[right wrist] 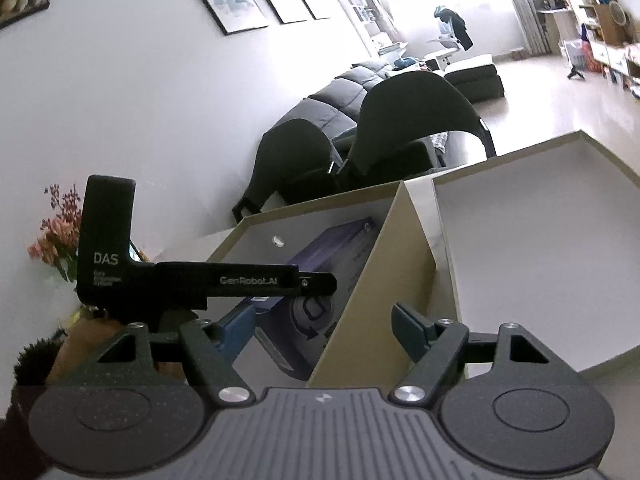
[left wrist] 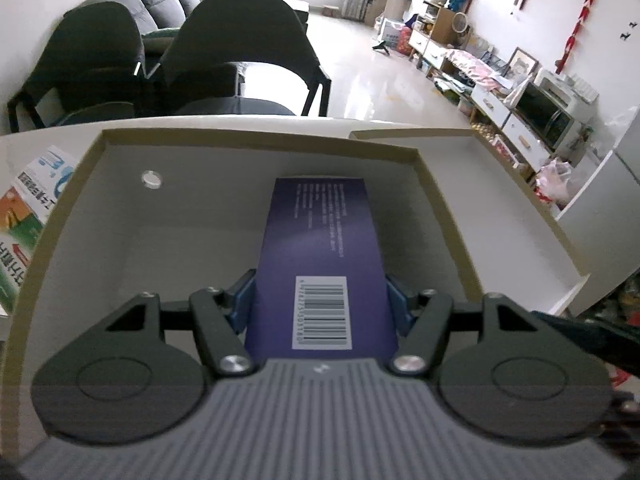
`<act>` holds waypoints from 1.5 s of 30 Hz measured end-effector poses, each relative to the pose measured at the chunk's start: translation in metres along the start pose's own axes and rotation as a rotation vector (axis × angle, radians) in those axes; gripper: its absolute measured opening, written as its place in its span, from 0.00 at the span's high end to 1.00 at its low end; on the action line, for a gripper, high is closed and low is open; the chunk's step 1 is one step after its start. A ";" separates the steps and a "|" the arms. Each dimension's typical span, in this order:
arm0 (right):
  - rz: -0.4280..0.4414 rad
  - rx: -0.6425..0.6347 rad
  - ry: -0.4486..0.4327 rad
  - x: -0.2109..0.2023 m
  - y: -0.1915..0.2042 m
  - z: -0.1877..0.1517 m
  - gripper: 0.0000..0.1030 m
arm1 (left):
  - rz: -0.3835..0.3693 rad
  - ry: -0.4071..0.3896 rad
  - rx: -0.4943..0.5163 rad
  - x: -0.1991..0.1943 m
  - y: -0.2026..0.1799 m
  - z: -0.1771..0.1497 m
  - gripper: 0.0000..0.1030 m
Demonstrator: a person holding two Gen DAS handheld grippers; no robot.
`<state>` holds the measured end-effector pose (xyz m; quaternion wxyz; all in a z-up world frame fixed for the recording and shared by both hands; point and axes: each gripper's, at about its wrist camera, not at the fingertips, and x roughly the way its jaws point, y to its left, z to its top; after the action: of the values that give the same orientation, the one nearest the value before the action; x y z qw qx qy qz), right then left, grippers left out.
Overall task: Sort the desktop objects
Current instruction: 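Open the left tool to release the purple box into the cardboard box, then raise the left tool away from the purple box in the cardboard box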
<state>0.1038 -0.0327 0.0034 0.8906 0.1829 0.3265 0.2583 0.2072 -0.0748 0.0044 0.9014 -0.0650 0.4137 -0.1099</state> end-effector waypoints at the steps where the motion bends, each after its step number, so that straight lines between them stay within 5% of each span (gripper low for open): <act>1: 0.002 0.003 0.000 0.000 0.000 0.000 0.24 | -0.012 0.001 -0.005 0.000 -0.001 0.000 0.38; 11: 0.021 0.025 -0.004 -0.004 -0.003 -0.004 0.24 | -0.168 0.063 -0.073 0.009 0.002 -0.002 0.34; 17: 0.031 0.037 -0.006 -0.008 -0.004 -0.007 0.24 | -0.191 0.057 -0.056 0.005 0.001 -0.002 0.17; 25: 0.027 0.035 0.002 -0.013 0.002 -0.010 0.23 | -0.149 0.043 0.040 -0.018 0.010 -0.003 0.09; 36: 0.031 0.047 -0.002 -0.016 0.009 -0.012 0.23 | -0.142 0.029 0.257 -0.039 0.013 -0.013 0.09; 45: 0.030 0.061 0.010 -0.014 0.012 -0.014 0.24 | -0.139 0.061 0.389 -0.035 0.008 -0.026 0.29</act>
<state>0.0809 -0.0291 0.0059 0.8791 0.2136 0.3358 0.2624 0.1660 -0.0592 0.0117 0.8743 0.0852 0.4065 -0.2512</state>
